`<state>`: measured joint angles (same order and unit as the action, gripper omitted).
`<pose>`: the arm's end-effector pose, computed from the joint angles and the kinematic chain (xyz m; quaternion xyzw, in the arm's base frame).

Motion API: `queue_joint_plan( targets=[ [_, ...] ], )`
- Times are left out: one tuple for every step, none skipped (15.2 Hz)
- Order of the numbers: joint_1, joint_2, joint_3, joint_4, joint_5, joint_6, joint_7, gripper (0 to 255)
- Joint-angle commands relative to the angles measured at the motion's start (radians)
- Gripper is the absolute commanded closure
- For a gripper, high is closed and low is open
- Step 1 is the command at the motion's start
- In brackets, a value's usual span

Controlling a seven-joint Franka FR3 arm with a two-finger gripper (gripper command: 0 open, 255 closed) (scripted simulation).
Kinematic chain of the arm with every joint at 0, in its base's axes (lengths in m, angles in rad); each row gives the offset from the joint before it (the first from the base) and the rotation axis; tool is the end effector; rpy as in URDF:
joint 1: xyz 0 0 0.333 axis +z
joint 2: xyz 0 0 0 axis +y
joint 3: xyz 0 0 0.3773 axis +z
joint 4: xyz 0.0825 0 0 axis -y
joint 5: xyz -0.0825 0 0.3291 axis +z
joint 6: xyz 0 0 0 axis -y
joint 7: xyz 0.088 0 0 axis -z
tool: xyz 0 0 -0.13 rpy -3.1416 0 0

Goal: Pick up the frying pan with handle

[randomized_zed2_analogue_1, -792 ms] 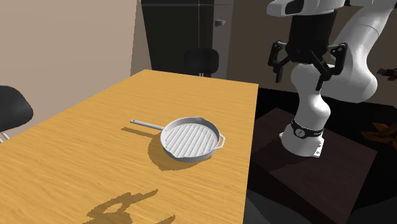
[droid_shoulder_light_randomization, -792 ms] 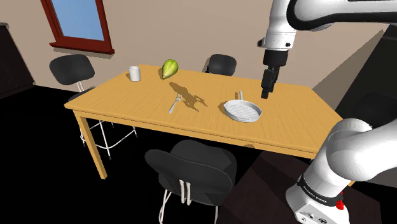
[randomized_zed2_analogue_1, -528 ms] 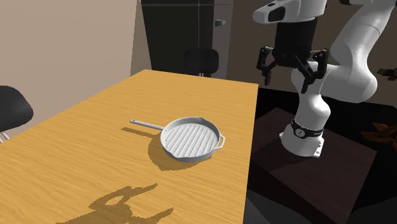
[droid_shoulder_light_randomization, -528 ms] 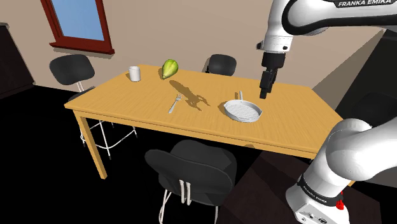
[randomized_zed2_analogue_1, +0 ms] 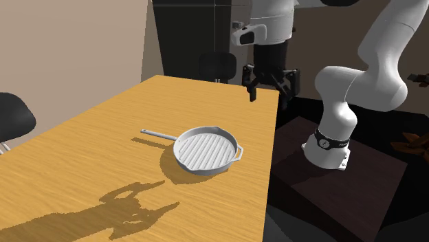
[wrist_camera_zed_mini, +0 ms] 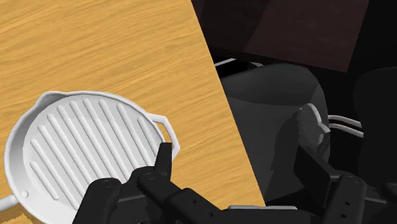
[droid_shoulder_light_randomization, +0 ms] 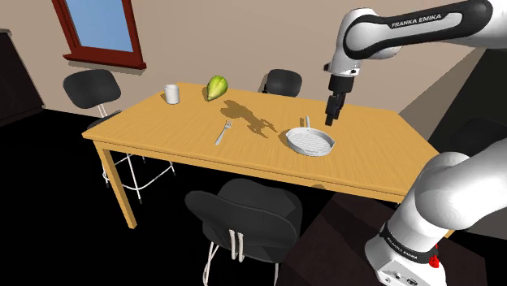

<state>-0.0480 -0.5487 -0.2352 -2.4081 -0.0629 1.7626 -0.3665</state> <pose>0.2733 -0.1031 0.5397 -0.9957 -0.0692 0.0422 0.0453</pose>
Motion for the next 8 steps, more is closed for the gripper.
queue_joint_plan(
  targets=[
    [-0.003,0.066,-0.034,0.012,-0.003,0.061,-0.039,0],
    [-0.006,0.097,-0.052,0.022,-0.003,0.084,-0.061,0],
    [-0.008,0.128,-0.07,0.034,-0.001,0.106,-0.083,0],
    [-0.009,0.16,-0.088,0.047,0.002,0.128,-0.105,0],
    [-0.011,0.193,-0.105,0.061,0.008,0.148,-0.128,0],
    [-0.012,0.227,-0.122,0.077,0.015,0.168,-0.151,0],
    [-0.014,0.262,-0.138,0.093,0.024,0.187,-0.175,0],
    [-0.015,0.298,-0.154,0.112,0.035,0.205,-0.2,0]
  ],
)
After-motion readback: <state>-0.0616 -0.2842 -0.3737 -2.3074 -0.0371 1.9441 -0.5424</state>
